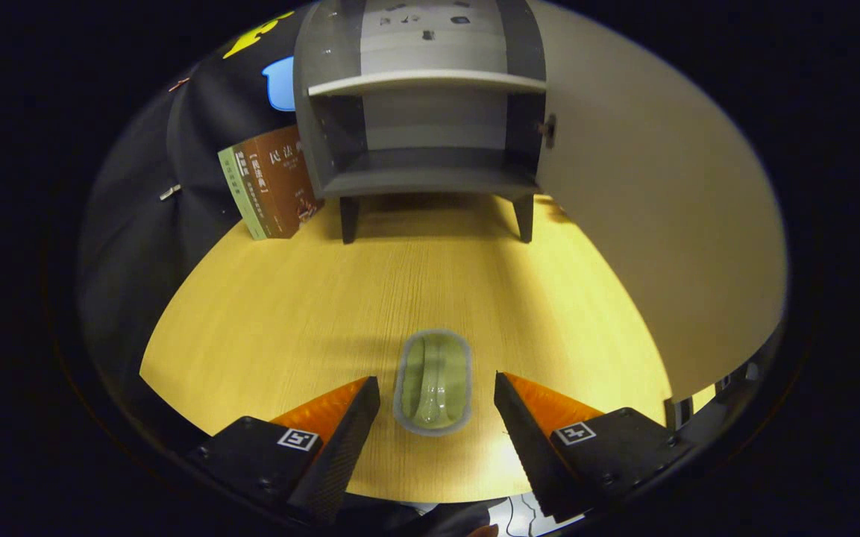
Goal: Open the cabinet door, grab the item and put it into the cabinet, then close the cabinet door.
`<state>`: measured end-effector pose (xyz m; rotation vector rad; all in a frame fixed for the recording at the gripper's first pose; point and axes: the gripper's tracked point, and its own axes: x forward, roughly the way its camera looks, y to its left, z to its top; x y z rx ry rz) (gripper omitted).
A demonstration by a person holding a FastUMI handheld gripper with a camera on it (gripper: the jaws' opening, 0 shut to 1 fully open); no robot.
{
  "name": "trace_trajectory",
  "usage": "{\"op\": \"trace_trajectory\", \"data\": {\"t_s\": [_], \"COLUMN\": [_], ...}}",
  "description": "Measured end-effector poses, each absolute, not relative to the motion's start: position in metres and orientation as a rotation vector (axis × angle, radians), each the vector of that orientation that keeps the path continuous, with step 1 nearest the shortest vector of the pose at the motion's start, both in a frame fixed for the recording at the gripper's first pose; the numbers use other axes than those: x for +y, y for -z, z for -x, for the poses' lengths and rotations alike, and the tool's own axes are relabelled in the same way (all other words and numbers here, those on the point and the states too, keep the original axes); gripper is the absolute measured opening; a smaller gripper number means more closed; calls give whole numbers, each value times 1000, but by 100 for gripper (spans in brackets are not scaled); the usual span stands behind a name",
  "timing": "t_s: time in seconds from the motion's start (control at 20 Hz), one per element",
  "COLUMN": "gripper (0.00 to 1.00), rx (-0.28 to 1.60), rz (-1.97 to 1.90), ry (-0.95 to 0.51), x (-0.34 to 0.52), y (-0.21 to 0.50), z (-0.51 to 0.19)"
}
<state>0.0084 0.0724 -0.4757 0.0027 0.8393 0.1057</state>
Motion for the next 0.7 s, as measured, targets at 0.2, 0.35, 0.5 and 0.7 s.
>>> {"op": "trace_trajectory", "data": {"t_s": [0.2,0.35,0.5,0.7], "gripper": [70,37,25,17], "rx": [874,950,944,925], "rz": [14,63,52,55], "ry": [-87,-65,-17,-14], "x": [83,78,72,67], "y": [507,529,530,516], "z": [-27,-19,-24,-30]}}
